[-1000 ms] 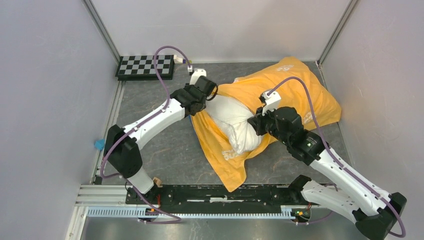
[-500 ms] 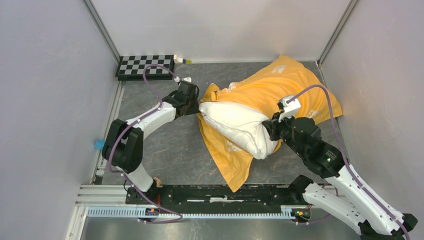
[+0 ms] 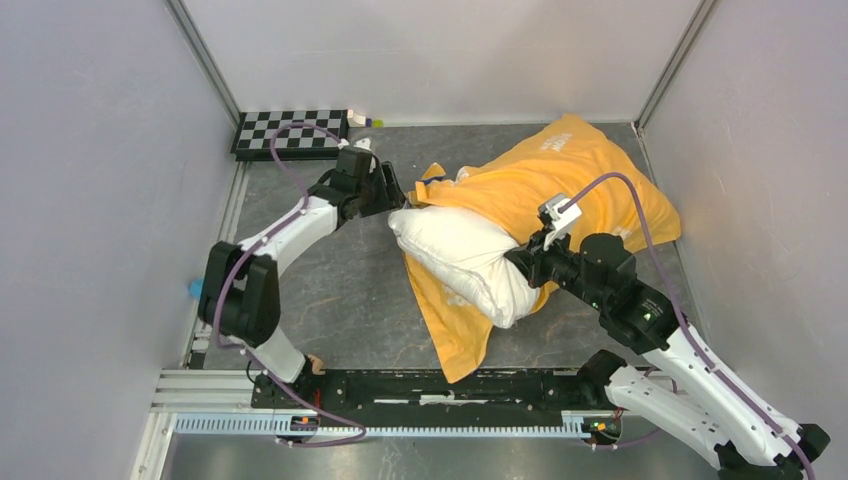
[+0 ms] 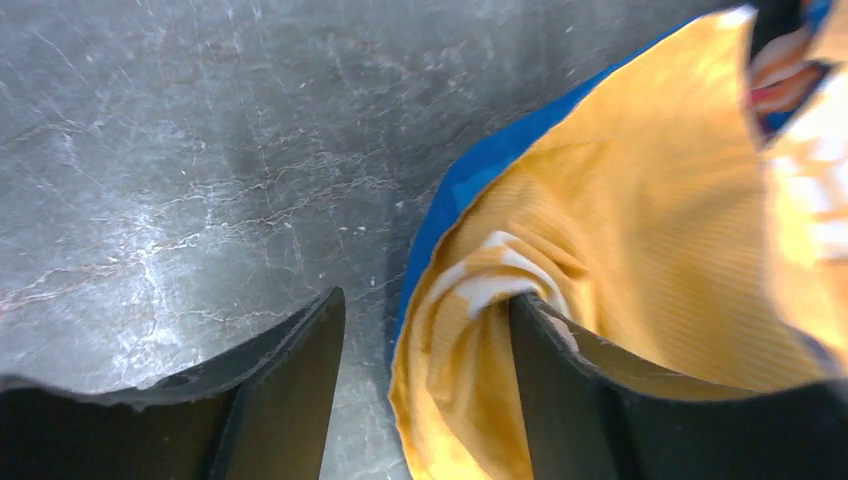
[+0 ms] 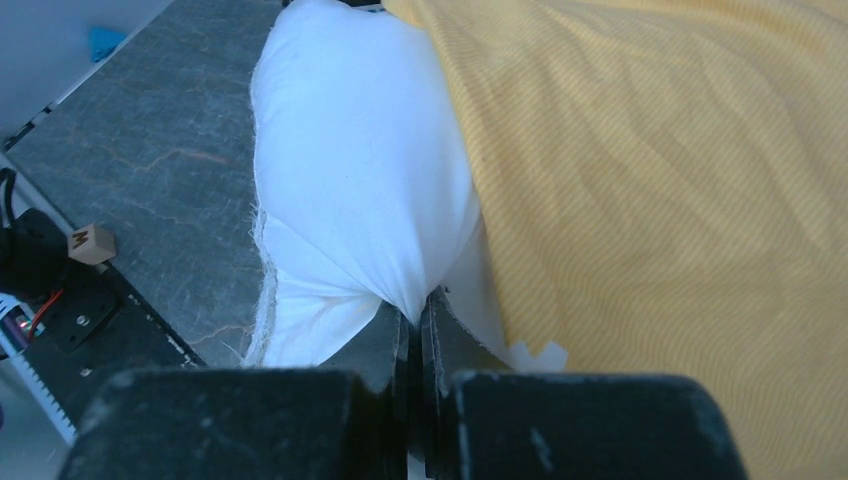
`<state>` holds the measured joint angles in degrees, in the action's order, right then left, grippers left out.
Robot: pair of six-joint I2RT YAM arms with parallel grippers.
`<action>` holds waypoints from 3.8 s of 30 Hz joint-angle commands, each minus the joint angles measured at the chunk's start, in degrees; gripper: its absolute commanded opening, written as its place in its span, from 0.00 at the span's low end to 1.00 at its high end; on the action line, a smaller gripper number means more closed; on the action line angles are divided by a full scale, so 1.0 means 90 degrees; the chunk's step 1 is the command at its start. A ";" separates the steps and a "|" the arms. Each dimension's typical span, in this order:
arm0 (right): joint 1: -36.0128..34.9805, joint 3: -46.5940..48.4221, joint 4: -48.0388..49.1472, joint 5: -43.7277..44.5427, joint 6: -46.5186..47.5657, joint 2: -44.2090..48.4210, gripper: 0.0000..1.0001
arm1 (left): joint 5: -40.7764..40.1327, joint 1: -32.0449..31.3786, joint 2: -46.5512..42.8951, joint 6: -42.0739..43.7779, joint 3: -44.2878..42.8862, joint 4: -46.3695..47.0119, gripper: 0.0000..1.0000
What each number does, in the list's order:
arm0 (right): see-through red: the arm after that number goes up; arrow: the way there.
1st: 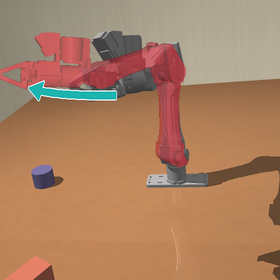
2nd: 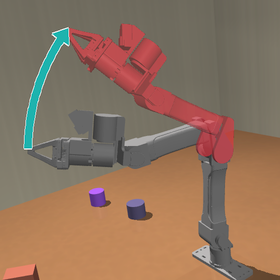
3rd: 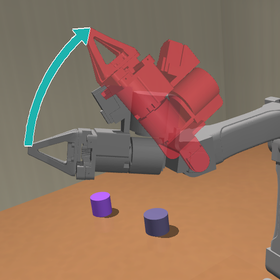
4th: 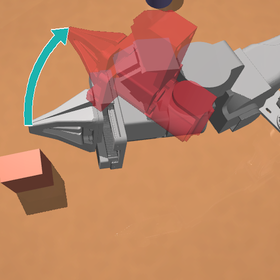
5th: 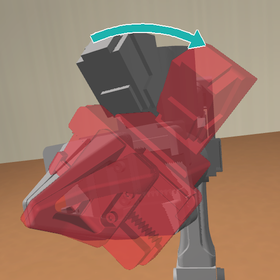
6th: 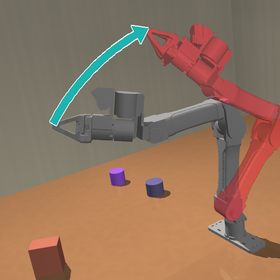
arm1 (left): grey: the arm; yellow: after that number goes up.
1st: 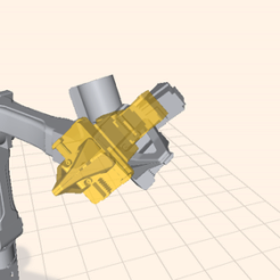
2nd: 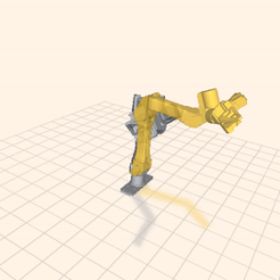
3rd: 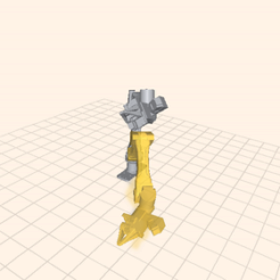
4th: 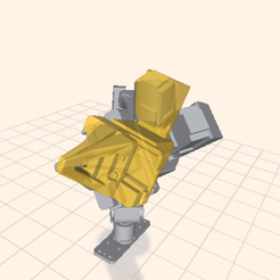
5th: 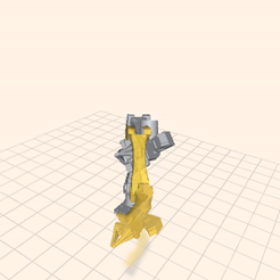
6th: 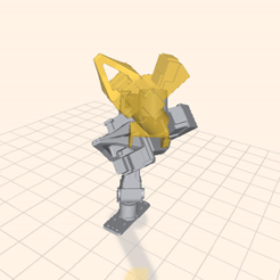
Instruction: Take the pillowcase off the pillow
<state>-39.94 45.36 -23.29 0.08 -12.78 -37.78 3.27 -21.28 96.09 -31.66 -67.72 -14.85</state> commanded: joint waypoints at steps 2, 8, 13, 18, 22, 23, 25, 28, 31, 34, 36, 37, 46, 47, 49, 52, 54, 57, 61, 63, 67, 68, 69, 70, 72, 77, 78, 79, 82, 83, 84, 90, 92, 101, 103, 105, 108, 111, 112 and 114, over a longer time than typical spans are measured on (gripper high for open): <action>-0.0020 -0.0033 0.1415 -0.1341 0.0044 -0.0022 0.00 | -0.0196 0.0053 -0.1717 0.0172 0.0277 0.0122 0.74; -0.0024 -0.0377 0.1953 -0.1607 -0.0102 -0.0193 0.01 | -0.0047 0.0050 -0.3286 -0.0085 0.1066 -0.0328 0.83; -0.0024 -0.0519 0.2413 -0.2045 -0.0293 -0.0626 0.01 | 0.1253 -0.0127 -0.4390 -0.1283 0.1605 -0.0704 1.00; -0.0058 -0.0935 0.3686 -0.2398 -0.0932 -0.0995 0.01 | 0.0858 -0.0874 -0.5637 -0.2121 0.2338 -0.0541 1.00; -0.0605 -0.0668 0.3972 -0.2210 -0.0900 -0.1669 0.00 | 0.0873 -0.1085 -0.6042 -0.2596 0.2727 -0.0547 1.00; -0.0881 -0.0488 0.3911 -0.2008 -0.0780 -0.1823 0.00 | 0.0869 -0.1107 -0.6059 -0.2683 0.2805 -0.0547 1.00; -0.1228 -0.0135 0.3821 -0.1809 -0.0603 -0.2244 0.01 | 0.0916 -0.1121 -0.6054 -0.2749 0.2947 -0.0546 1.00; -0.1472 0.0413 0.3543 -0.1817 -0.0451 -0.2765 0.19 | 0.1007 -0.1131 -0.5974 -0.2800 0.3038 -0.0557 1.00; -0.1519 0.0689 0.2951 -0.1381 -0.0349 -0.2964 0.63 | 0.1137 -0.1184 -0.5999 -0.2810 0.3090 -0.0547 1.00; -0.1519 0.0401 0.2672 -0.0624 -0.0235 -0.2621 0.88 | 0.0995 -0.1407 -0.6153 -0.2982 0.3230 -0.0547 1.00; -0.1518 0.0145 0.2605 -0.0204 -0.0155 -0.2229 0.98 | 0.0917 -0.1534 -0.6263 -0.3112 0.3374 -0.0546 1.00; -0.1518 0.0046 0.2464 -0.0055 -0.0103 -0.2078 0.98 | 0.0888 -0.1597 -0.6298 -0.3181 0.3433 -0.0547 1.00; -0.1518 -0.0060 0.1436 0.1155 0.0204 -0.1410 0.98 | 0.0214 -0.2190 -0.6157 -0.3220 0.3714 -0.0542 1.00; -0.1519 -0.0060 0.1386 0.1216 0.0218 -0.1409 0.98 | 0.0160 -0.2267 -0.6087 -0.3229 0.3697 -0.0544 1.00; -0.1523 -0.0029 0.1297 0.1123 0.0282 -0.1515 0.98 | 0.0081 -0.2419 -0.5920 -0.3315 0.3657 -0.0601 1.00; -0.1519 0.0137 0.1160 0.0612 0.0324 -0.1862 0.98 | -0.0768 -0.2563 -0.5724 -0.3584 0.3358 -0.1532 1.00; -0.1552 0.0184 0.1123 0.0472 0.0343 -0.2080 0.98 | -0.1481 -0.2650 -0.5683 -0.3755 0.3102 -0.2347 1.00; -0.1634 0.0213 0.1094 0.0474 0.0399 -0.2299 0.98 | -0.2221 -0.2655 -0.5749 -0.4048 0.2881 -0.3308 1.00; -0.1714 0.0232 0.1093 0.0529 0.0475 -0.2462 0.98 | -0.2140 -0.2655 -0.6025 -0.4108 0.3014 -0.3418 1.00; -0.1752 0.0261 0.1066 0.0526 0.0515 -0.2520 0.98 | -0.2067 -0.2658 -0.6148 -0.4072 0.3081 -0.3413 1.00; -0.1814 0.0316 0.1033 0.0362 0.0620 -0.2551 0.98 | -0.1508 -0.2658 -0.6275 -0.3638 0.3330 -0.2935 1.00; -0.1826 0.0311 0.1056 0.0219 0.0687 -0.2527 0.98 | -0.1242 -0.2655 -0.6304 -0.3496 0.3439 -0.2608 1.00; -0.1845 0.0311 0.1080 0.0064 0.0724 -0.2501 0.98 | -0.0839 -0.2655 -0.6329 -0.3358 0.3568 -0.2158 1.00; -0.1868 0.0321 0.1101 0.0012 0.0743 -0.2461 0.98 | -0.0310 -0.2655 -0.6381 -0.3291 0.3793 -0.1486 1.00; -0.1908 0.0330 0.1098 -0.0180 0.0762 -0.2417 0.98 | 0.0181 -0.2655 -0.6443 -0.3505 0.4193 -0.0680 1.00; -0.2167 0.0423 0.0906 0.0077 0.0829 -0.2547 0.98 | -0.0086 -0.2655 -0.6183 -0.3693 0.4420 -0.0493 1.00; -0.2241 0.0457 0.0797 0.0525 0.0795 -0.2598 0.98 | -0.0182 -0.2655 -0.6113 -0.3633 0.4372 -0.0596 1.00; -0.2271 0.0489 0.0685 0.0935 0.0759 -0.2637 0.98 | -0.0258 -0.2655 -0.6045 -0.3572 0.4336 -0.0654 1.00; -0.2290 0.0593 0.0231 0.2458 0.0574 -0.2739 0.94 | -0.0343 -0.2655 -0.5937 -0.3502 0.4382 -0.0553 1.00; -0.2290 0.0594 0.0173 0.2801 0.0532 -0.2724 0.91 | -0.0343 -0.2655 -0.5923 -0.3473 0.4455 -0.0368 1.00; -0.2290 0.0586 0.0142 0.3002 0.0503 -0.2685 0.86 | -0.0271 -0.2655 -0.5923 -0.3411 0.4580 -0.0133 0.99; -0.2285 0.0395 0.0205 0.3694 0.0375 -0.2344 0.70 | -0.0262 -0.2646 -0.6232 -0.3466 0.5358 0.0884 0.44; -0.2292 0.0333 0.0148 0.4106 0.0321 -0.2313 0.69 | -0.0639 -0.2622 -0.6491 -0.3488 0.5397 0.0627 0.26; -0.1436 -0.0079 -0.0088 0.5419 -0.0212 -0.2232 0.46 | -0.1267 -0.1065 -0.7035 -0.1772 0.3923 -0.2033 0.02; -0.0873 -0.0290 -0.0030 0.5342 -0.0376 -0.1954 0.41 | -0.1155 -0.0582 -0.6993 -0.1669 0.3754 -0.2091 0.02; -0.0264 -0.0531 0.0104 0.5137 -0.0536 -0.1624 0.36 | -0.1084 -0.0114 -0.6885 -0.1718 0.3673 -0.2073 0.02; 0.0722 -0.0858 0.0329 0.4512 -0.0590 -0.1149 0.28 | -0.0887 0.0596 -0.6713 -0.1775 0.3597 -0.1925 0.02; 0.1382 -0.0966 0.0318 0.4255 -0.0568 -0.0905 0.17 | -0.0659 0.1283 -0.6512 -0.1670 0.3425 -0.1890 0.02; 0.1501 -0.0982 0.0301 0.4169 -0.0593 -0.0846 0.16 | -0.0639 0.1482 -0.6452 -0.1584 0.3318 -0.1906 0.02; 0.1764 -0.0985 0.0274 0.4047 -0.0638 -0.0800 0.14 | -0.0669 0.1785 -0.6359 -0.1262 0.3058 -0.2038 0.02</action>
<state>-32.10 37.56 -15.70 23.83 -20.91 -46.98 10.07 -13.43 38.33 -51.77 -34.87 -28.51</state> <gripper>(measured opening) 0.164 0.070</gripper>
